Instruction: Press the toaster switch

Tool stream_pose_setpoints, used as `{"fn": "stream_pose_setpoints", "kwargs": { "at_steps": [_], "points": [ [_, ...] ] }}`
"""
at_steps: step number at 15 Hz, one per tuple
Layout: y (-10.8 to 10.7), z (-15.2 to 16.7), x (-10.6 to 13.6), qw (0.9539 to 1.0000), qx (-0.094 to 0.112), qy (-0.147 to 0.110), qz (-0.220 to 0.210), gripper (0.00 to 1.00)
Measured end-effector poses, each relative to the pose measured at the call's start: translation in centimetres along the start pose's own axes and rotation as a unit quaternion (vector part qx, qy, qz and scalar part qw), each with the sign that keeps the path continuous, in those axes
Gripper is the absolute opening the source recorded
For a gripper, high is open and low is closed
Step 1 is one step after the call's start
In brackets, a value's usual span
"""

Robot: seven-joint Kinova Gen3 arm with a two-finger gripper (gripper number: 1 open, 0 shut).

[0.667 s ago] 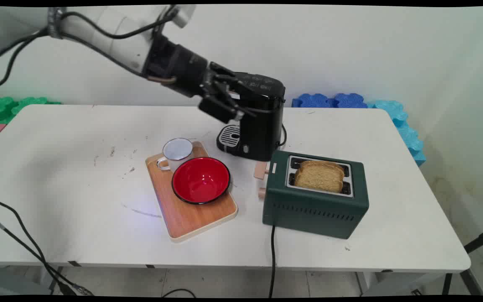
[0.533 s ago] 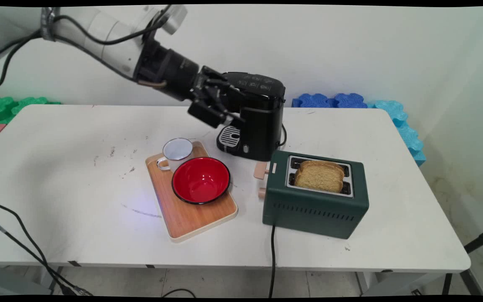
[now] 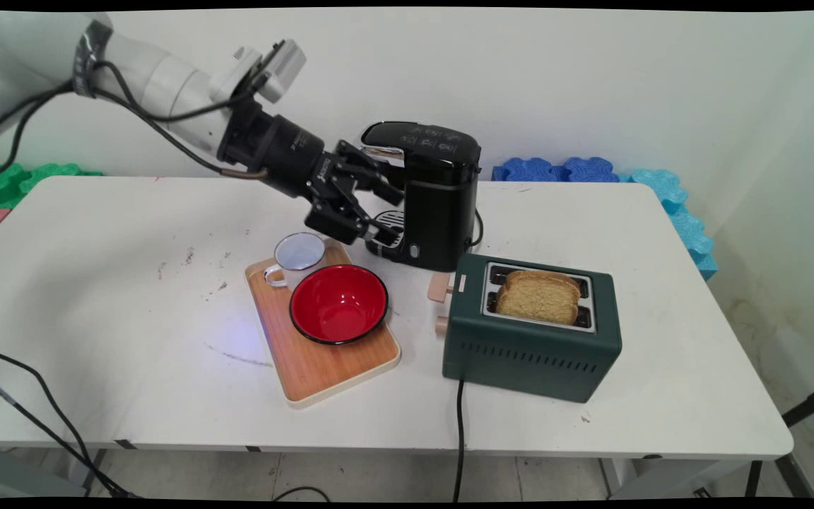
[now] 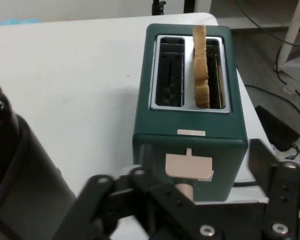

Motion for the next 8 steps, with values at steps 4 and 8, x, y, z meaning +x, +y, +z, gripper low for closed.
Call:
{"fn": "stream_pose_setpoints", "kwargs": {
  "at_steps": [4, 8],
  "points": [
    [0.1, 2.0, -1.0, 0.9993, -0.009, 0.004, 0.035, 0.0],
    [0.3, 3.8, -2.4, 0.9986, -0.018, 0.002, 0.05, 0.0]
  ]
}}
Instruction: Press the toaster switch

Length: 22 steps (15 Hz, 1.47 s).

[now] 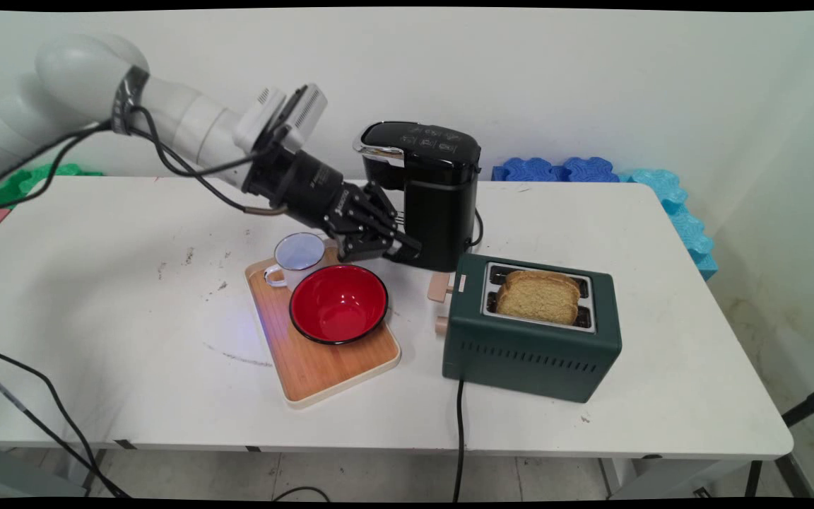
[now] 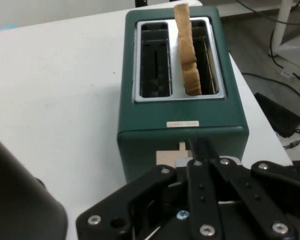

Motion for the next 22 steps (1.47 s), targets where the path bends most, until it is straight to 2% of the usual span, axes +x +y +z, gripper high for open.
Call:
{"fn": "stream_pose_setpoints", "kwargs": {
  "at_steps": [8, 22],
  "points": [
    [0.3, 3.3, -2.5, 0.9999, -0.009, 0.004, 0.014, 0.0],
    [0.1, 7.1, -4.7, 0.9999, 0.011, 0.005, 0.004, 0.0]
  ]
}}
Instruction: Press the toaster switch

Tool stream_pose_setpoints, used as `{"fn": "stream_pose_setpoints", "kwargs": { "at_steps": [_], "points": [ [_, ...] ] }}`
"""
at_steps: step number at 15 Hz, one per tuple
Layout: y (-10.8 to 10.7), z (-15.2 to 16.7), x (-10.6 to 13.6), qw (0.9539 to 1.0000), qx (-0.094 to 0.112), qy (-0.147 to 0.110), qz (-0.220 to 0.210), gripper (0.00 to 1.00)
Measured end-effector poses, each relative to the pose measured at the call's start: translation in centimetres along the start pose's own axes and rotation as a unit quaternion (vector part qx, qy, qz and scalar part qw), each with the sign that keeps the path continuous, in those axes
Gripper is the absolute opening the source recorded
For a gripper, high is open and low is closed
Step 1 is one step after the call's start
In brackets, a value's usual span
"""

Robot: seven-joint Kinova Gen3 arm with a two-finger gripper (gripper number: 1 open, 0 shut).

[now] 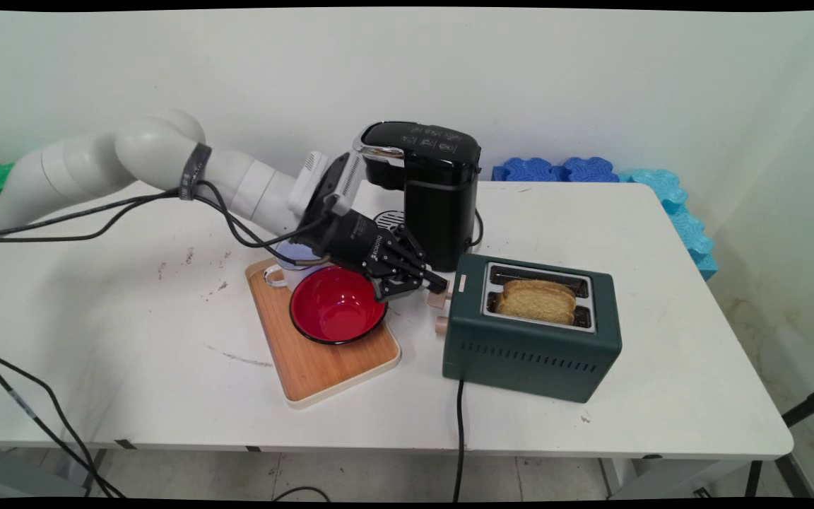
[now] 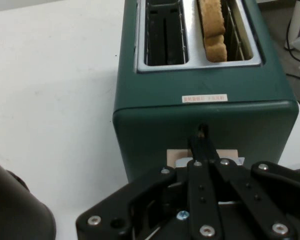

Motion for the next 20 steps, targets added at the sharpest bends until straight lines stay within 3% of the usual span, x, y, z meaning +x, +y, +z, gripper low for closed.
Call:
{"fn": "stream_pose_setpoints", "kwargs": {
  "at_steps": [20],
  "points": [
    [0.4, 1.2, -2.7, 0.9997, 0.008, -0.017, -0.015, 0.0]
  ]
}}
